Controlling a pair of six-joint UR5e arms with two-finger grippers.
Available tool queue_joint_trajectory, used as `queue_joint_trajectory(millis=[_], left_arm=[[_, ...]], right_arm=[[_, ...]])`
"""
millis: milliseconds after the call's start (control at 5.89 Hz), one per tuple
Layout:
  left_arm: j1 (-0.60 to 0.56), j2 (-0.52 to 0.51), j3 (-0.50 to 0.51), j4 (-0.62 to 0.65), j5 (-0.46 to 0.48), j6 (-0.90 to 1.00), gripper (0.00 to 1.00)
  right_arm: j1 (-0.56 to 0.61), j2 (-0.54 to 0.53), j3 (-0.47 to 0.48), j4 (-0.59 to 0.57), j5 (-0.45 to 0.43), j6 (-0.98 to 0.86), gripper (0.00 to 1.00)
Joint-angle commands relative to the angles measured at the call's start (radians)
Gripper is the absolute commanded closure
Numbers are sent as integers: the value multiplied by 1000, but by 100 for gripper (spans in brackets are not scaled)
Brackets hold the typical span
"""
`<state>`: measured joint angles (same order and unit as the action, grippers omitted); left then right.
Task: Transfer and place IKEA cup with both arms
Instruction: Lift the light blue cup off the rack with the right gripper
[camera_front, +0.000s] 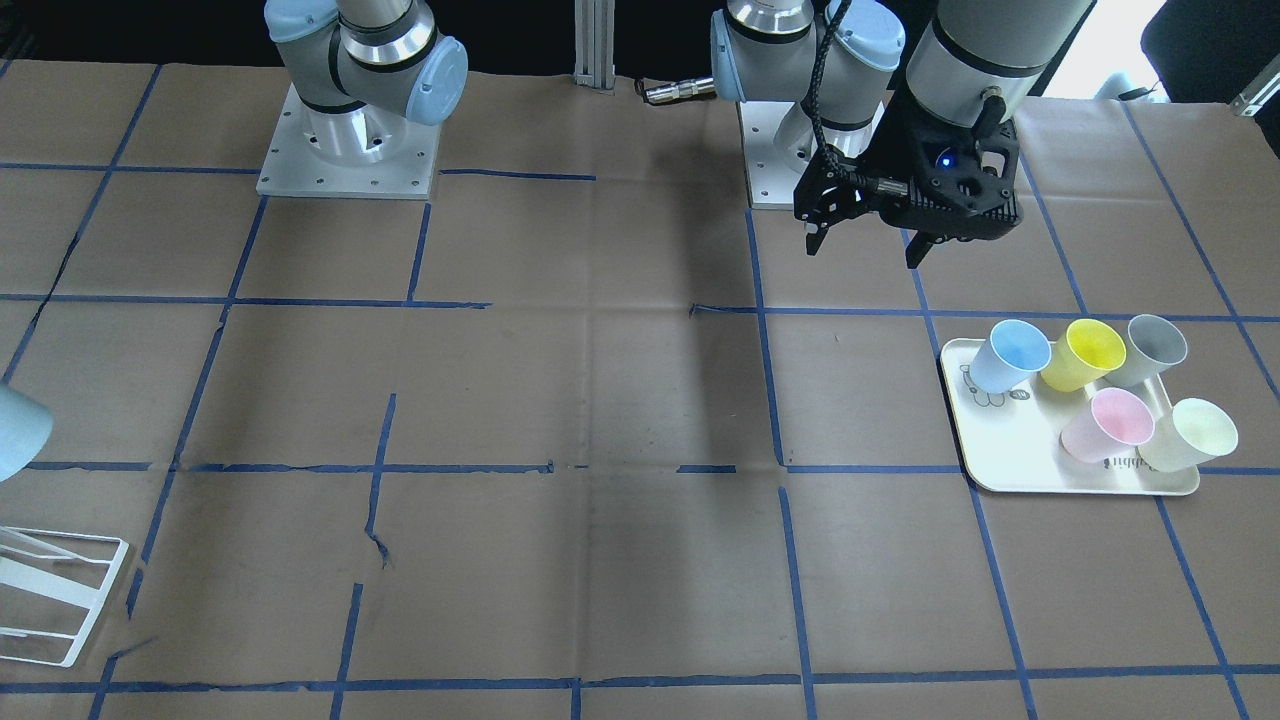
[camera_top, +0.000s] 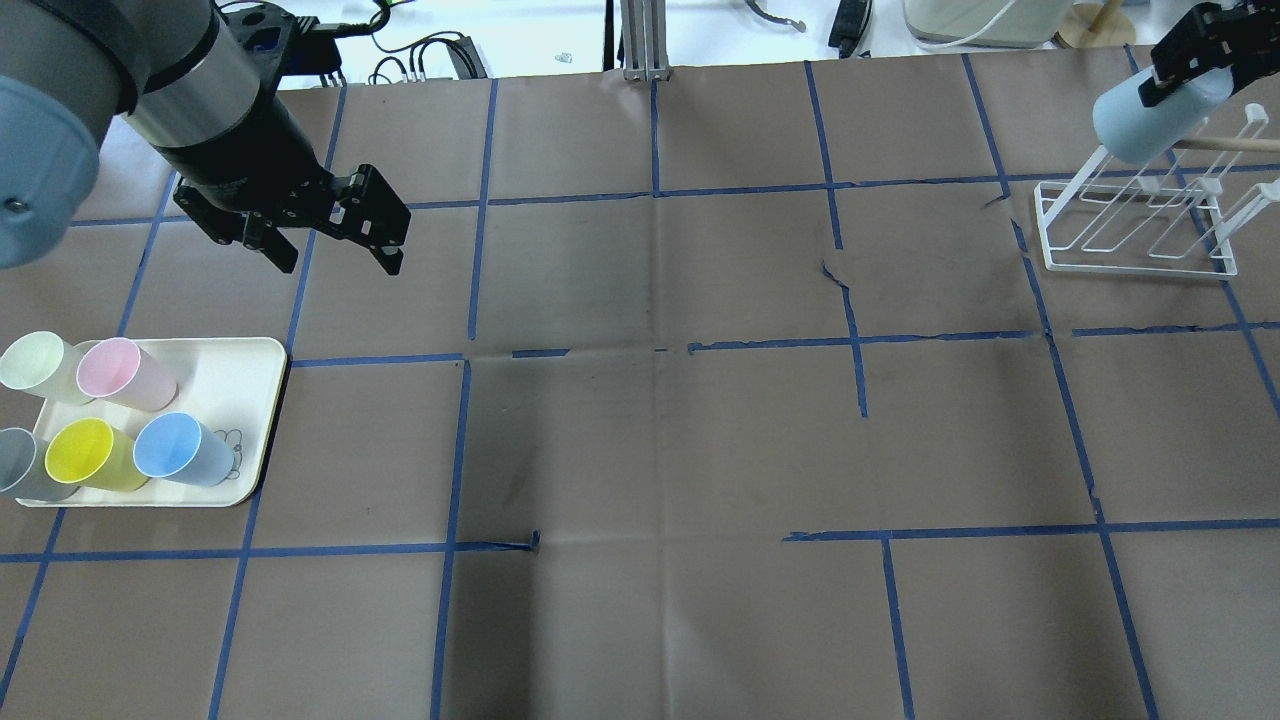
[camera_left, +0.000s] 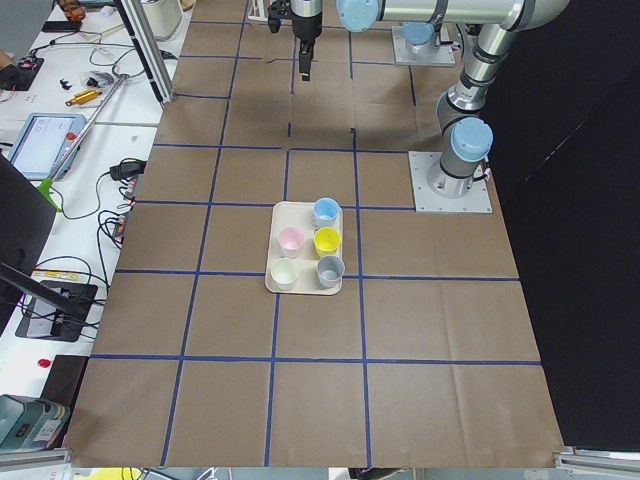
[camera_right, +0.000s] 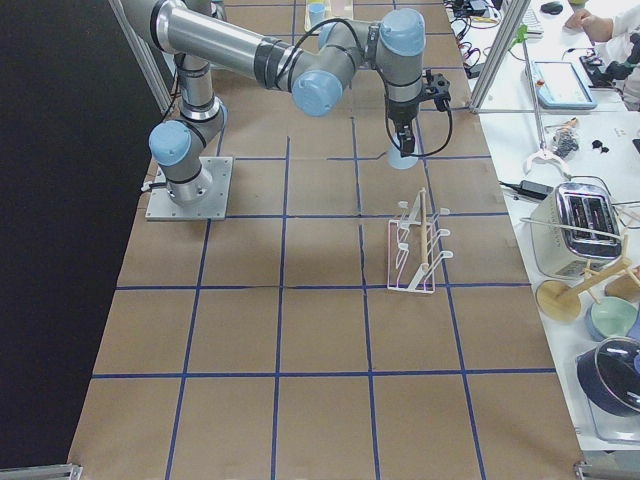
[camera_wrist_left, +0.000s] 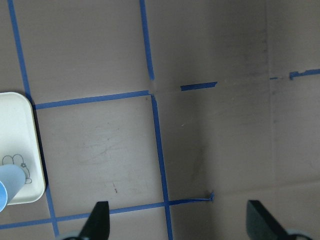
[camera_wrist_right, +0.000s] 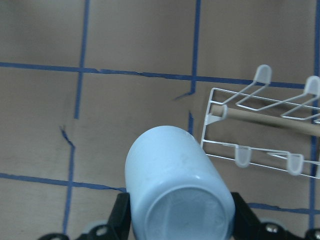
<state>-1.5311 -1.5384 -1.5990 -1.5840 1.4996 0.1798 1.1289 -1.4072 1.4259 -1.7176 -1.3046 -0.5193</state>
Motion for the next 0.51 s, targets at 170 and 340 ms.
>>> queue_joint_trajectory(millis=[170, 340], left_arm=[[139, 6, -2, -98, -228, 81, 3], [182, 4, -6, -163, -355, 81, 3]], right_arm=[[0, -38, 4, 242, 461, 4, 60], [14, -38, 8, 315, 584, -4, 60]])
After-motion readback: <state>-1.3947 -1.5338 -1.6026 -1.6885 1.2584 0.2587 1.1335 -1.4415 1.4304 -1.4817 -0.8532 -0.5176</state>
